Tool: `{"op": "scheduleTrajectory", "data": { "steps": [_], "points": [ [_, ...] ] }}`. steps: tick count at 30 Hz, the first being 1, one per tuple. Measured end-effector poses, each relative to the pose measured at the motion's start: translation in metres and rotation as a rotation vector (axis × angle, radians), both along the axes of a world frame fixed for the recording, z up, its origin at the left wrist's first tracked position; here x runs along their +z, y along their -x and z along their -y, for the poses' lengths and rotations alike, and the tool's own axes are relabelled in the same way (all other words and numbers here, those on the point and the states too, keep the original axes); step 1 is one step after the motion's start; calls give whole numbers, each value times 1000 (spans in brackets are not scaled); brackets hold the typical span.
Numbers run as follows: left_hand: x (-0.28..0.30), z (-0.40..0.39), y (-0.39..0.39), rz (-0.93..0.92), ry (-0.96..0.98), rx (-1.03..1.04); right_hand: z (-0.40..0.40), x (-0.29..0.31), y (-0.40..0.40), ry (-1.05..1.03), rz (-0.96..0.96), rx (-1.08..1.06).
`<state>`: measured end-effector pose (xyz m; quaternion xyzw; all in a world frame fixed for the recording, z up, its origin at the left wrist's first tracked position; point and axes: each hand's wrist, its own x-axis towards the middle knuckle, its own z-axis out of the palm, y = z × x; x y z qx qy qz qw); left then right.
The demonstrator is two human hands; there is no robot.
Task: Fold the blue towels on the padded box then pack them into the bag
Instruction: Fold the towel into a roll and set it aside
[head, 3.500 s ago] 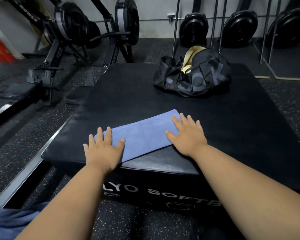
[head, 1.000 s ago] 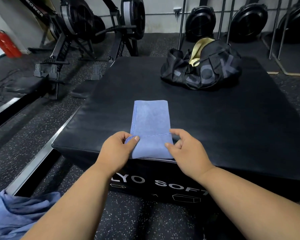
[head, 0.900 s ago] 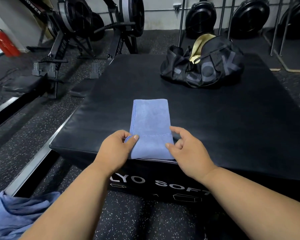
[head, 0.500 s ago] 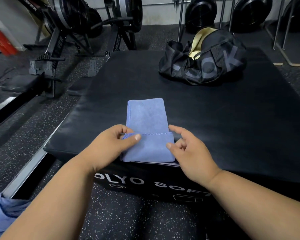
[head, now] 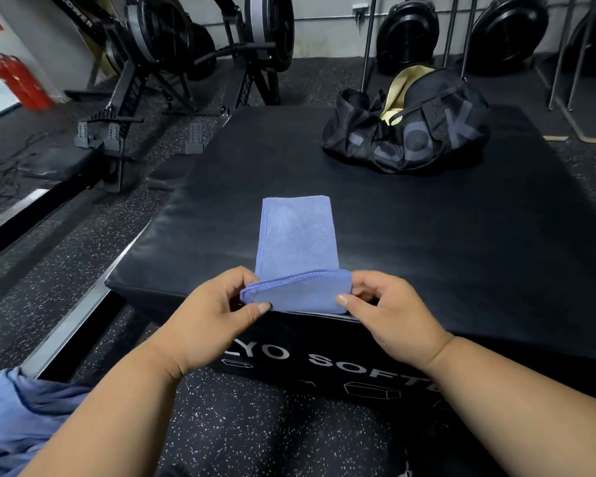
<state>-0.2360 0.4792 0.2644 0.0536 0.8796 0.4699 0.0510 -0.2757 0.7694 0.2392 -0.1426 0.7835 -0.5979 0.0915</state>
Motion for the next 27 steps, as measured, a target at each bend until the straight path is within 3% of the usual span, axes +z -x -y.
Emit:
{"op": "scheduleTrajectory", "data": {
  "steps": [6, 9, 15, 27],
  "points": [
    [-12, 3, -17, 37, 113, -39, -11, 1, -11, -230, -51, 191],
    [-17, 1, -16, 24, 122, 10, -5, -3, -11, -340, -96, 157],
    [-23, -6, -9, 60, 74, 142, 4, -7, -6, -217, -26, 47],
    [-37, -9, -5, 143, -25, 331, 26, -13, -2, -307, -43, -179]
  ]
}}
